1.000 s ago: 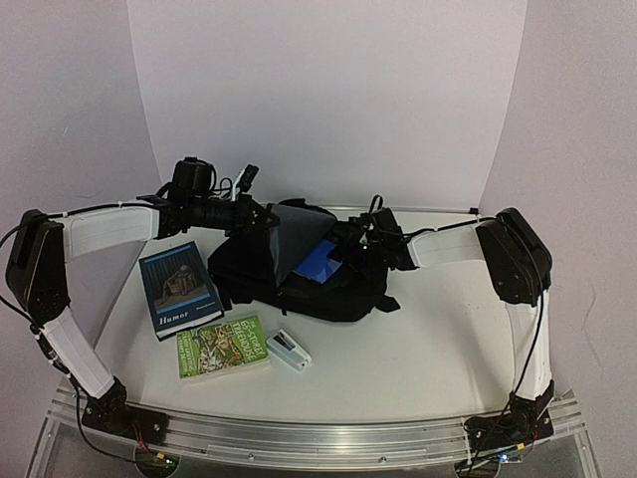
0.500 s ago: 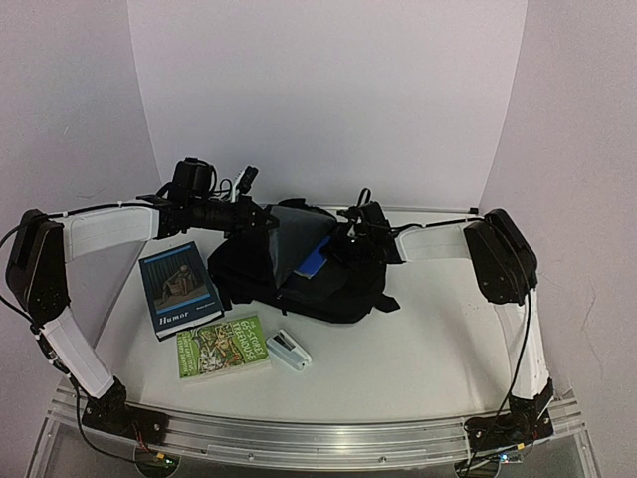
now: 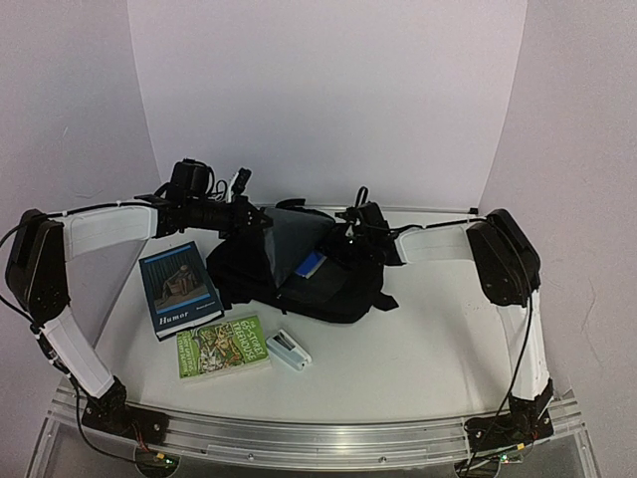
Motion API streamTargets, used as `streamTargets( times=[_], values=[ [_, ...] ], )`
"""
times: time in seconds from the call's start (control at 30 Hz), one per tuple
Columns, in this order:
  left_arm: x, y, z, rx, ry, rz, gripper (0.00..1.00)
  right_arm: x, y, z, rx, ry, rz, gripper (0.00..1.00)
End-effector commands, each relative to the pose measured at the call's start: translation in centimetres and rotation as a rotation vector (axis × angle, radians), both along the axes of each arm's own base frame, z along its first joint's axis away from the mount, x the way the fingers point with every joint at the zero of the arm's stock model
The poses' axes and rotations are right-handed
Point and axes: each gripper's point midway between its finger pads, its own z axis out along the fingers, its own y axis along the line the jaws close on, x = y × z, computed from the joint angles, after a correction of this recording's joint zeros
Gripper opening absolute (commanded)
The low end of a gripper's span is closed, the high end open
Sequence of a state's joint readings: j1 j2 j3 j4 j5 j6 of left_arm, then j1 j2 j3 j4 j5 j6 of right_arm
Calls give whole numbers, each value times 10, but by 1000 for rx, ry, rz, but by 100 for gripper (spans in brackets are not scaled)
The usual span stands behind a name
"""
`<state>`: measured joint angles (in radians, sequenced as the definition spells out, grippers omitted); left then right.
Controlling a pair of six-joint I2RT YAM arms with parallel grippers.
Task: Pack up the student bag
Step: Place the files in the student bag.
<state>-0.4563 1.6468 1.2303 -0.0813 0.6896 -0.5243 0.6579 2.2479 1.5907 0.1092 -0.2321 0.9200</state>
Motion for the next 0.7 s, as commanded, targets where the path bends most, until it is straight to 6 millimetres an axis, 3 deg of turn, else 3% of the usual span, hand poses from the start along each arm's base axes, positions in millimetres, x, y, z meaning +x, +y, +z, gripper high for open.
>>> streamTargets(
  times=[0.0,0.1,0.2,0.33,0.37,0.47,0.57,0.67],
  values=[
    [32,33,-26,83,55,145,0,-7,-7,111,32,-240,39,58],
    [46,55,-52,126,153,210,7,-23,-17,130,8,-274,74,71],
    [50,70,-73,153,218,249,26,-42,-28,139,-15,-281,112,77],
    [40,87,-73,218,182,285,61,-74,-39,151,-8,-283,168,83],
    [35,94,-67,234,163,308,72,-83,-41,161,2,-293,178,84],
    [18,116,-55,286,142,395,88,-113,-40,172,19,-300,217,88],
    [-6,140,-58,315,189,501,95,-142,-35,173,35,-281,247,90],
    [-34,155,-74,313,271,570,98,-174,-16,164,30,-248,284,88]
  ],
)
